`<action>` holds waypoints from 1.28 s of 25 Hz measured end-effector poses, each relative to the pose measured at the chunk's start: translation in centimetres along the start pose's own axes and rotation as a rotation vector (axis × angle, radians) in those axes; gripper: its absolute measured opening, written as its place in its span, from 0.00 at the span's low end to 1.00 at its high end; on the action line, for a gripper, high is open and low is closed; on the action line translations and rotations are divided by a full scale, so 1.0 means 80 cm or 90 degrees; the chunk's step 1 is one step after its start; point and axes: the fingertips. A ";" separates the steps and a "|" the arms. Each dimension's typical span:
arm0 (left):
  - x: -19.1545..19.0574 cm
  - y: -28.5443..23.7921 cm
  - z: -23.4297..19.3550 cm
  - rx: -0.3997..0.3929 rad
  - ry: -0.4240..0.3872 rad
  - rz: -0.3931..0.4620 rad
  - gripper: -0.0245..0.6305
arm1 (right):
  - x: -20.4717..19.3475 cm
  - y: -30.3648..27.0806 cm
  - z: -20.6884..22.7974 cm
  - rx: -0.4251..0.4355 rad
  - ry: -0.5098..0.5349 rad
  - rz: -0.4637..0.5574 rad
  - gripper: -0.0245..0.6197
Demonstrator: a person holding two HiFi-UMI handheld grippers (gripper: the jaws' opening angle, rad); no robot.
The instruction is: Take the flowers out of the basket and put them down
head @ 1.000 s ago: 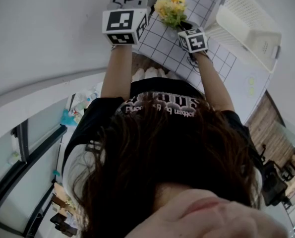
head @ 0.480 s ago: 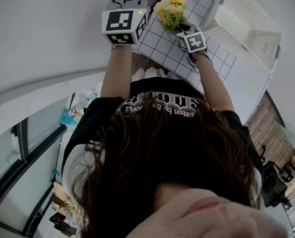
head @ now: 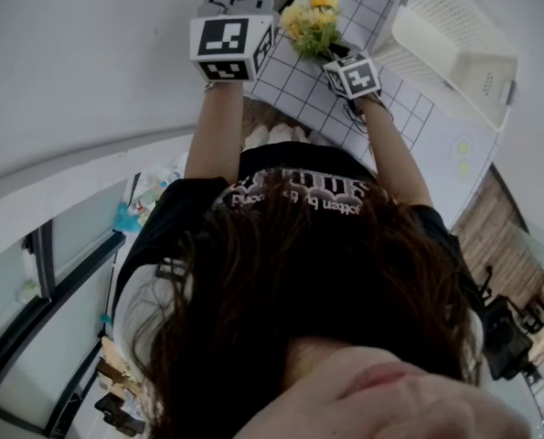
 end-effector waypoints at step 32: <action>-0.001 -0.018 0.021 -0.011 0.004 0.001 0.04 | 0.183 0.163 0.018 0.021 -0.071 0.323 0.39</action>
Point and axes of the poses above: the fingertips, and each gripper's own axes: y backward along the fingers, z to its right, x out of its top, and after that the axes turned 8 degrees about -x, right-handed
